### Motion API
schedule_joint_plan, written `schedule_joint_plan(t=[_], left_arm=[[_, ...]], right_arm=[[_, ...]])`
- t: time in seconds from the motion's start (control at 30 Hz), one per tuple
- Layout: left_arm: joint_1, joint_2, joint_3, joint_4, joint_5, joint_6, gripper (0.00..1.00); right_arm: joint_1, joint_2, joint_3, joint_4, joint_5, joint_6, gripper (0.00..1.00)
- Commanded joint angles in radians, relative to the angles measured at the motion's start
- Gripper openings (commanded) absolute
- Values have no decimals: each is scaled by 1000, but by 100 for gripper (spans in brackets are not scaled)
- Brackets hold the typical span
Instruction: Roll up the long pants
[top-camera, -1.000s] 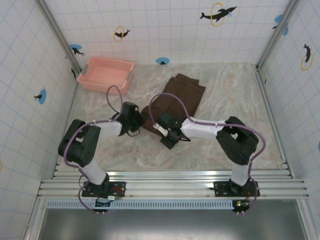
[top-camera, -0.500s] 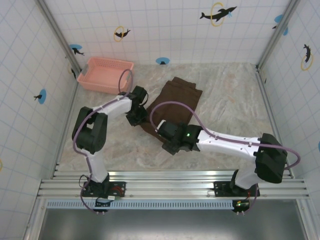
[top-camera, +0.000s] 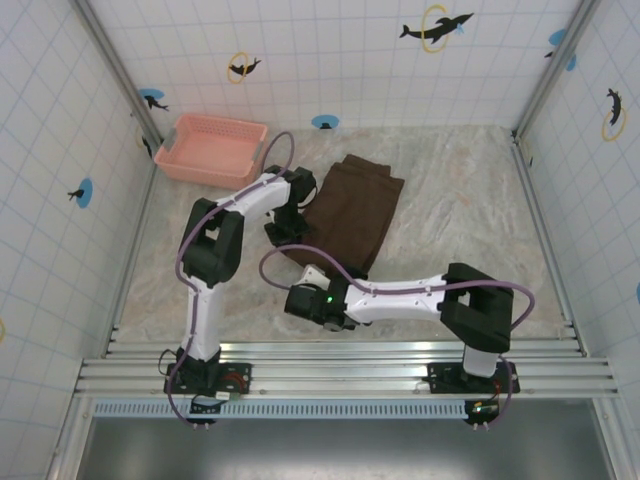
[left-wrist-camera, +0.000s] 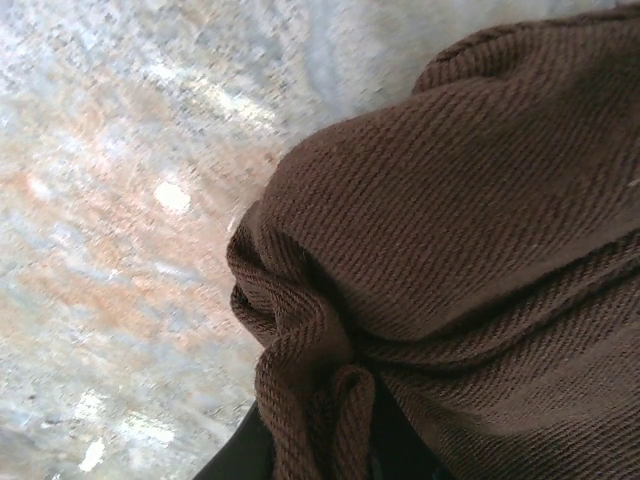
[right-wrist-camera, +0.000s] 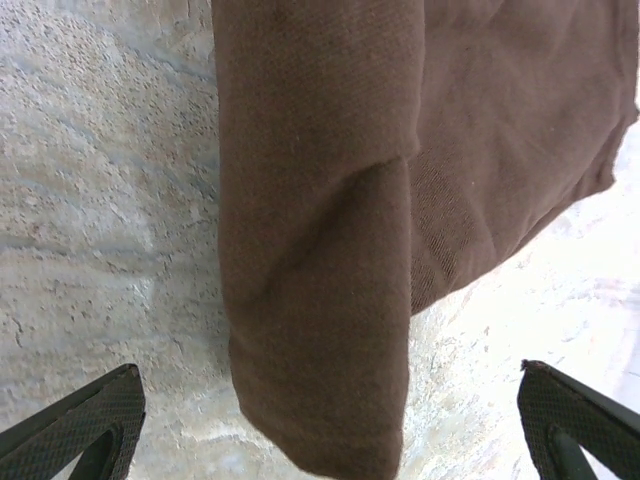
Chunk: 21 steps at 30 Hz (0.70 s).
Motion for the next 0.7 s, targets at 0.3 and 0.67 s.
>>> schedule_joint_plan(t=[0.3,0.67], left_arm=[[3,149,130,-188,9,-3,0],[13,172,142,-211,13,4,0]], right_arm=[[37,192,44,-67,259,141,99],[26,296,39,-22,313,145,94]])
